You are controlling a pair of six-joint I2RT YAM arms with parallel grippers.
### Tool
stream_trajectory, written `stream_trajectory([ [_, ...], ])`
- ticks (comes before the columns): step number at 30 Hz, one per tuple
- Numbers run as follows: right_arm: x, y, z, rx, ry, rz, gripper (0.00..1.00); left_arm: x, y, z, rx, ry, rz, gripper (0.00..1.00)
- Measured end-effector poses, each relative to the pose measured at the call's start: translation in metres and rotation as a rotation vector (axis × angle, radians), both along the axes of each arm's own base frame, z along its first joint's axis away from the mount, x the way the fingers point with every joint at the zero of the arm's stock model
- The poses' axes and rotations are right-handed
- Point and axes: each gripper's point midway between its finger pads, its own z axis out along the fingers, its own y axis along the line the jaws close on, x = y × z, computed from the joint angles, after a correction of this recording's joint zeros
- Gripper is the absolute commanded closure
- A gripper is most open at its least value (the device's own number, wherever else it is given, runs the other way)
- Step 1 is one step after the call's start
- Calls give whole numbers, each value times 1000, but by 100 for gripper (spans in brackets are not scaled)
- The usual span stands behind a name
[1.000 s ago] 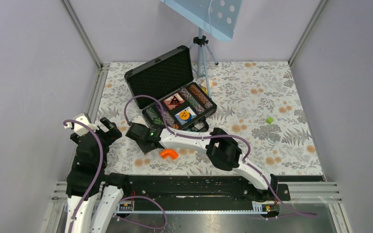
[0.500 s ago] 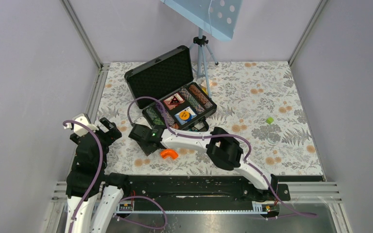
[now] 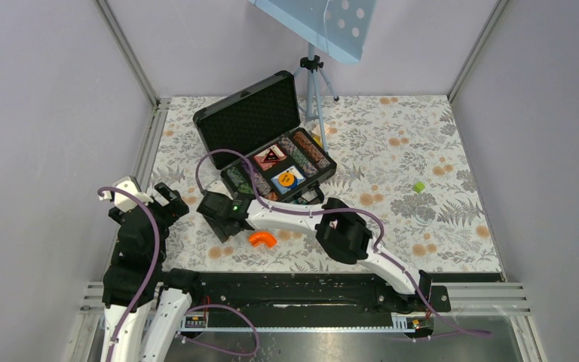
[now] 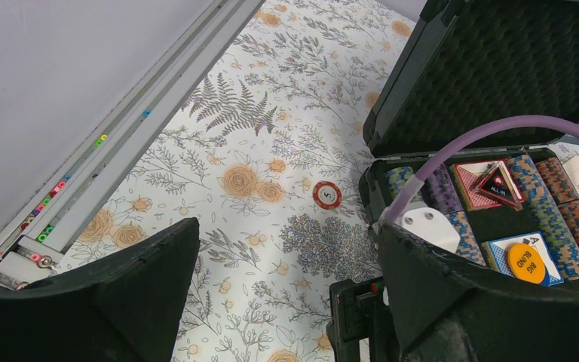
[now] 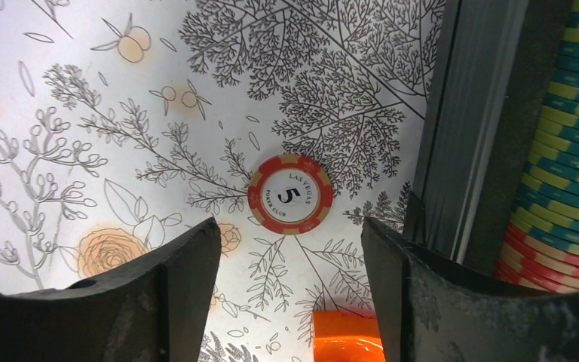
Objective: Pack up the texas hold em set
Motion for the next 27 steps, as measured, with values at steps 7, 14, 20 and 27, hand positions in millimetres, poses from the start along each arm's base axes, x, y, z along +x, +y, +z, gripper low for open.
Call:
stream_trajectory([
  [7,1,4,-10,-12,7,1,35,0,0,0,0,0,0,13],
  [14,6,8,-11,-16,4,-3,43,0,0,0,0,0,-1,13],
  [20,8,8,-11,-16,3,-5,49,0,0,0,0,0,-1,13],
  [27,9,8,-11,-16,3,-7,52,0,0,0,0,0,-1,13],
])
